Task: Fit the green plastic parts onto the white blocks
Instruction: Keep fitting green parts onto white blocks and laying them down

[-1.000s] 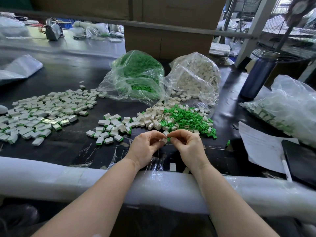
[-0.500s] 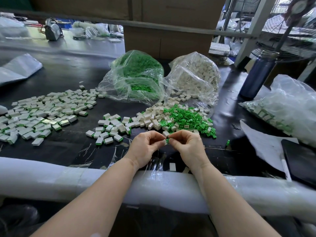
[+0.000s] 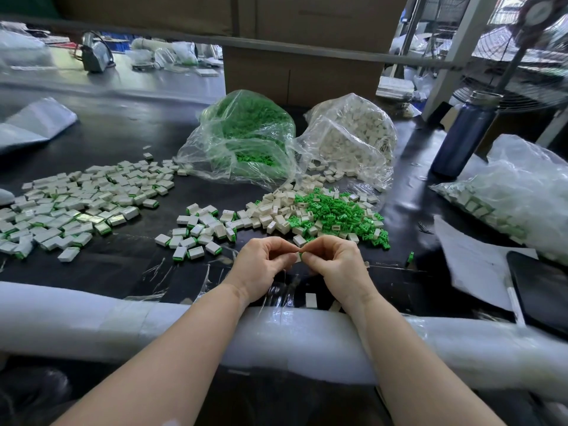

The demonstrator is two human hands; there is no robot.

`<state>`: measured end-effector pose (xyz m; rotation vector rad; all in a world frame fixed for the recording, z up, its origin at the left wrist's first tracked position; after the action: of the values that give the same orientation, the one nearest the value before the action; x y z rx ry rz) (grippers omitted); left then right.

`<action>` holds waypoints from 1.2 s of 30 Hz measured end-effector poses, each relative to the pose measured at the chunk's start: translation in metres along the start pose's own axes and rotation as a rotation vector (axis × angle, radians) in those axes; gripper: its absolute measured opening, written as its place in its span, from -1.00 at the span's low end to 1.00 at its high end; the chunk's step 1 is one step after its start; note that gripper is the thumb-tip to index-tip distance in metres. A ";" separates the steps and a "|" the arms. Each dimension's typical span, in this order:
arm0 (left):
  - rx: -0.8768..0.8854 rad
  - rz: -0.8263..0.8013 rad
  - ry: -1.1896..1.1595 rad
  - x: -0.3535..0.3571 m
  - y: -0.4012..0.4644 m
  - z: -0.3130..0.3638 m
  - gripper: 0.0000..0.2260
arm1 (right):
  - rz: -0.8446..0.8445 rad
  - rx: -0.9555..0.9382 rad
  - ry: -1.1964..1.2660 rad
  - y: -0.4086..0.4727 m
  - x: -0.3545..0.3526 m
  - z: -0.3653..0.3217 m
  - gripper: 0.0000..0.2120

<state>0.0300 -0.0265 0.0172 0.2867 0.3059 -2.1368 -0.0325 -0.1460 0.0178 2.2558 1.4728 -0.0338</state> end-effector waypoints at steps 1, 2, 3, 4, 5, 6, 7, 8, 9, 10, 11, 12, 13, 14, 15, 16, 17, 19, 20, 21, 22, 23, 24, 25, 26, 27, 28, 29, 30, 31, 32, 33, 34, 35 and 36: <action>0.000 -0.002 0.005 0.000 0.000 0.000 -0.89 | 0.000 0.003 -0.007 0.000 0.000 0.000 -0.82; 0.000 -0.003 0.015 0.001 0.000 0.000 -0.88 | -0.001 0.009 -0.012 0.000 0.000 -0.001 -0.82; -0.002 -0.005 0.025 0.002 0.000 0.000 -0.87 | -0.002 0.017 -0.011 0.000 0.000 -0.001 -0.82; -0.005 -0.008 0.032 0.002 0.000 0.000 -0.87 | 0.000 0.029 -0.002 -0.001 0.000 0.000 -0.80; -0.011 -0.012 0.035 0.003 0.000 0.000 -0.86 | 0.005 0.043 0.015 -0.001 -0.001 0.000 -0.77; -0.016 -0.015 0.035 0.003 0.000 -0.001 -0.86 | 0.008 0.057 0.034 -0.002 -0.001 0.001 -0.74; -0.019 -0.019 0.033 0.003 -0.001 -0.001 -0.86 | 0.008 0.067 0.049 -0.002 -0.001 0.002 -0.71; -0.021 -0.025 0.032 0.004 -0.001 -0.001 -0.86 | 0.004 0.073 0.060 -0.002 -0.001 0.002 -0.70; -0.023 -0.031 0.033 0.004 -0.001 0.000 -0.86 | -0.002 0.077 0.071 -0.002 -0.001 0.002 -0.70; -0.024 -0.037 0.034 0.004 -0.001 0.000 -0.87 | -0.009 0.080 0.082 -0.002 0.000 0.002 -0.70; -0.026 -0.042 0.034 0.004 -0.002 0.000 -0.87 | -0.017 0.082 0.094 -0.002 0.000 0.003 -0.70; -0.027 -0.048 0.035 0.005 -0.002 0.000 -0.87 | -0.024 0.084 0.104 -0.002 0.001 0.003 -0.70; -0.027 -0.055 0.039 0.005 -0.003 0.001 -0.87 | -0.033 0.085 0.110 -0.002 0.001 0.003 -0.70; -0.026 -0.062 0.043 0.005 -0.003 0.001 -0.87 | -0.042 0.087 0.113 -0.002 0.001 0.003 -0.70; -0.025 -0.070 0.046 0.006 -0.004 0.001 -0.88 | -0.050 0.087 0.115 -0.002 0.001 0.003 -0.70; -0.024 -0.077 0.049 0.006 -0.004 0.001 -0.89 | -0.057 0.087 0.117 -0.002 0.001 0.003 -0.70; -0.023 -0.083 0.054 0.006 -0.004 0.001 -0.90 | -0.062 0.086 0.117 -0.002 0.001 0.003 -0.70; -0.010 -0.089 0.072 0.007 -0.004 0.002 -0.93 | -0.067 0.087 0.124 -0.003 0.001 0.004 -0.70; 0.000 -0.090 0.078 0.007 -0.005 0.003 -0.93 | -0.069 0.089 0.131 -0.003 0.001 0.004 -0.70; 0.008 -0.090 0.079 0.007 -0.005 0.004 -0.93 | -0.073 0.091 0.137 -0.003 0.002 0.005 -0.70; 0.015 -0.089 0.081 0.007 -0.005 0.004 -0.93 | -0.077 0.092 0.139 -0.003 0.002 0.005 -0.70; 0.018 -0.088 0.087 0.007 -0.005 0.004 -0.93 | -0.082 0.093 0.138 -0.003 0.002 0.005 -0.71; 0.021 -0.088 0.097 0.008 -0.005 0.005 -0.93 | -0.087 0.094 0.137 -0.003 0.002 0.006 -0.71; 0.024 -0.091 0.109 0.009 -0.005 0.005 -0.94 | -0.092 0.094 0.137 -0.002 0.003 0.006 -0.70; 0.026 -0.094 0.116 0.009 -0.005 0.004 -0.94 | -0.095 0.096 0.138 -0.002 0.003 0.006 -0.70; 0.027 -0.095 0.119 0.009 -0.005 0.004 -0.94 | -0.095 0.096 0.137 -0.002 0.003 0.006 -0.70; 0.027 -0.092 0.119 0.009 -0.005 0.004 -0.94 | -0.091 0.094 0.134 -0.002 0.003 0.006 -0.71; 0.026 -0.083 0.118 0.009 -0.004 0.004 -0.93 | -0.082 0.090 0.127 -0.002 0.003 0.006 -0.71; 0.026 -0.066 0.115 0.008 -0.004 0.003 -0.93 | -0.068 0.081 0.115 -0.002 0.002 0.006 -0.72; 0.024 -0.043 0.111 0.007 -0.003 0.002 -0.93 | -0.051 0.070 0.101 -0.002 0.002 0.005 -0.74; 0.023 -0.019 0.108 0.006 -0.003 0.002 -0.92 | -0.032 0.060 0.088 -0.002 0.001 0.004 -0.75; 0.024 0.000 0.105 0.005 -0.003 0.002 -0.92 | -0.017 0.052 0.080 -0.001 0.000 0.003 -0.77; 0.026 0.010 0.104 0.005 -0.003 0.002 -0.91 | -0.004 0.050 0.082 -0.001 -0.001 0.003 -0.78; 0.027 0.012 0.107 0.005 -0.002 0.001 -0.90 | 0.004 0.051 0.090 0.000 -0.001 0.004 -0.80; 0.031 0.012 0.125 0.005 -0.002 0.001 -0.86 | 0.008 0.054 0.097 0.000 -0.001 0.004 -0.81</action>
<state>0.0254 -0.0292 0.0164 0.4395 0.3426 -2.1176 -0.0321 -0.1482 0.0145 2.3362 1.5297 0.0386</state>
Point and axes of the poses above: each hand's wrist, its own y-axis towards the middle knuckle, its own x-axis out of the palm, z = x × y, the point moved 7 cm from there along y, towards the middle knuckle, and after that the axes turned 13 degrees about -x, right-handed, at the moved point
